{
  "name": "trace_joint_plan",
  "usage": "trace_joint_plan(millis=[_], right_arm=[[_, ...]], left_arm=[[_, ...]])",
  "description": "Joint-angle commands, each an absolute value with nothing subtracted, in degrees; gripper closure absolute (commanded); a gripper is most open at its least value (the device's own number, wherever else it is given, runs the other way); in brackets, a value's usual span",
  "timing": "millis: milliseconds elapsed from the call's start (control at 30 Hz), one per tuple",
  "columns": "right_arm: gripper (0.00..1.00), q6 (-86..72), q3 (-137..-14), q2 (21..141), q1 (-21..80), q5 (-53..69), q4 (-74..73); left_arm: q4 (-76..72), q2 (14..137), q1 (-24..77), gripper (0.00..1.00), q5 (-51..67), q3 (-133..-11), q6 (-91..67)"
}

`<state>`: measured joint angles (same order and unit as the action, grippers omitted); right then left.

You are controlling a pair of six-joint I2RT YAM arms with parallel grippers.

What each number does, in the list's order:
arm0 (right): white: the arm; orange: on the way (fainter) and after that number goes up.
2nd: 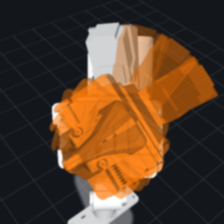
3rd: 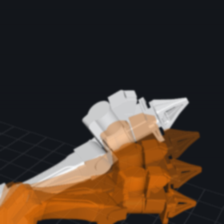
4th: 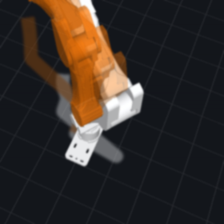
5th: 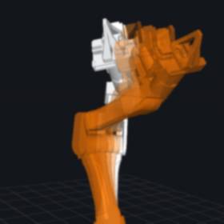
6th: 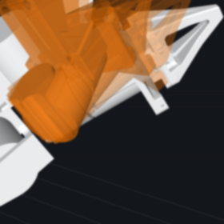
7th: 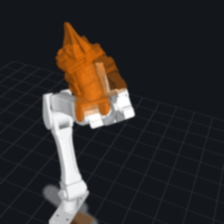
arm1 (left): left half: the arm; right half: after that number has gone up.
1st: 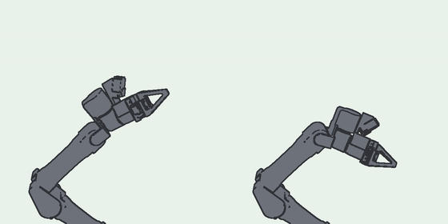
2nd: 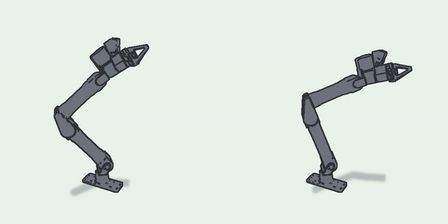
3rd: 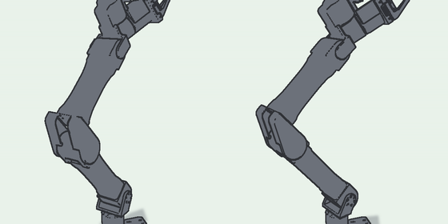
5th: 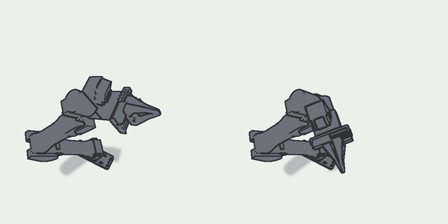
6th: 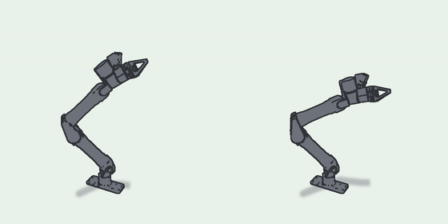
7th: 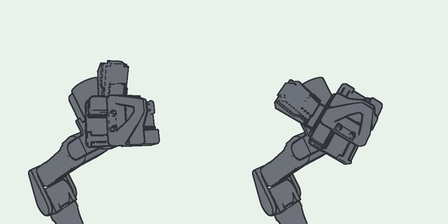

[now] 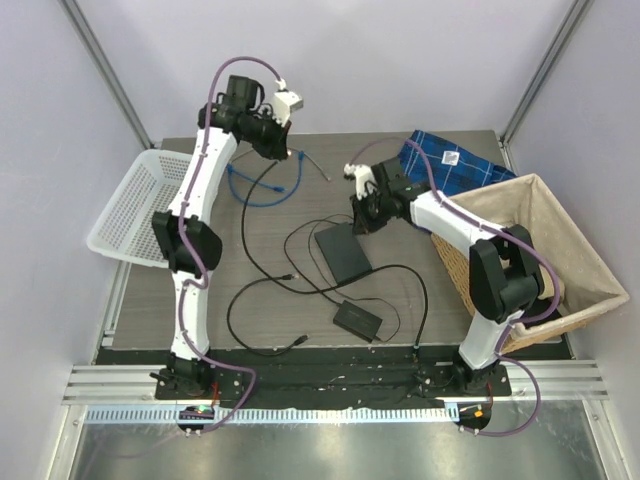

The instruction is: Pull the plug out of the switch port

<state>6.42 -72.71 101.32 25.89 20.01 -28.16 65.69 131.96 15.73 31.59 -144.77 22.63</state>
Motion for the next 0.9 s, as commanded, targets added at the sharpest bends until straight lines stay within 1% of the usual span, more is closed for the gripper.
trace_joint_plan(millis=[0,33,67,133,167,200,233,267,300,333,367,467,500,567,600,667,700,733,767,800,833,867], right_arm=[[0.94,6.95,-83.56,99.85,22.51,15.66,-26.81],[0.89,6.68,-84.45,99.58,21.98,13.12,-26.2],[0.76,6.59,-85.16,98.8,21.54,11.88,-25.93],[0.63,5.89,-86.48,97.48,20.48,6.98,-24.88],[0.48,5.54,-86.66,95.9,20.48,4.86,-24.53],[0.43,5.54,-86.57,94.93,20.39,3.36,-24.26],[0.38,5.45,-86.31,93.96,20.39,0.64,-23.91],[0.3,5.1,-85.79,92.74,20.39,-0.34,-23.56],[0.25,4.49,-84.39,90.55,20.39,-3.05,-23.38],[0.25,3.0,-83.59,89.14,20.39,-4.99,-23.47],[0.2,2.73,-82.63,87.9,20.39,-7.27,-23.73],[0.2,2.99,-77.45,82.28,20.39,-8.87,-25.74],[0.19,3.42,-74.73,80.7,20.39,-9.05,-26.8],[0.17,4.48,-72.43,76.74,20.48,-10.28,-30.92],[0.16,4.4,-70.59,75.6,20.48,-12.11,-32.33],[0.14,4.22,-68.57,72.52,20.48,-13.09,-35.85],[0.14,3.7,-66.12,71.55,20.48,-13.1,-36.38],[0.13,3.08,-64.79,70.5,20.48,-12.83,-36.56],[0.14,2.47,-63.56,69.18,20.48,-12.14,-36.56],[0.13,0.63,-61.72,68.65,20.48,-11.08,-36.56],[0.13,0.09,-61.26,68.47,20.39,-8.64,-36.56],[0.12,0.09,-61.17,68.03,20.39,-6.44,-36.48]], left_arm=[[50.04,125.43,16.7,0.91,10.05,-135.48,26.36],[47.05,123.94,16.61,0.68,6.63,-134.66,26.54],[46.85,123.58,16.61,0.38,5.72,-134.56,26.54],[48.59,122.35,16.7,0.28,5.36,-136.22,24.18],[48.95,121.21,16.79,0.2,5.62,-136.4,23.04],[48.96,119.81,16.79,0.16,6.06,-135.19,19.98],[47.91,118.14,16.79,0.01,6.67,-133.78,18.65],[46.77,113.25,16.7,0.0,7.29,-131.77,16.98],[44.58,110.51,16.87,0.0,6.34,-125.92,15.31],[40.04,107.26,16.96,0.0,4.5,-122.73,10.68],[39.03,102.7,17.05,0.0,2.39,-120.17,8.81],[42.88,96.7,17.05,0.0,3.25,-114.01,8.61],[43.59,91.89,17.05,0.0,3.86,-109.12,9.74],[44.47,86.51,17.05,0.0,4.66,-103.39,11.94],[44.65,81.7,17.05,0.0,4.83,-97.44,12.65],[44.74,76.66,17.05,0.0,3.87,-91.52,13.1],[44.21,74.55,16.88,0.0,2.74,-85.49,12.57],[43.16,70.53,16.18,0.0,2.2,-82.47,12.39],[43.15,69.01,14.95,0.0,5.07,-79.83,12.22],[43.33,67.78,11.46,0.0,6.75,-76.06,10.39],[43.24,66.2,9.95,0.0,7.38,-74.72,8.63],[42.89,65.31,9.06,0.0,5.21,-73.58,6.35]])
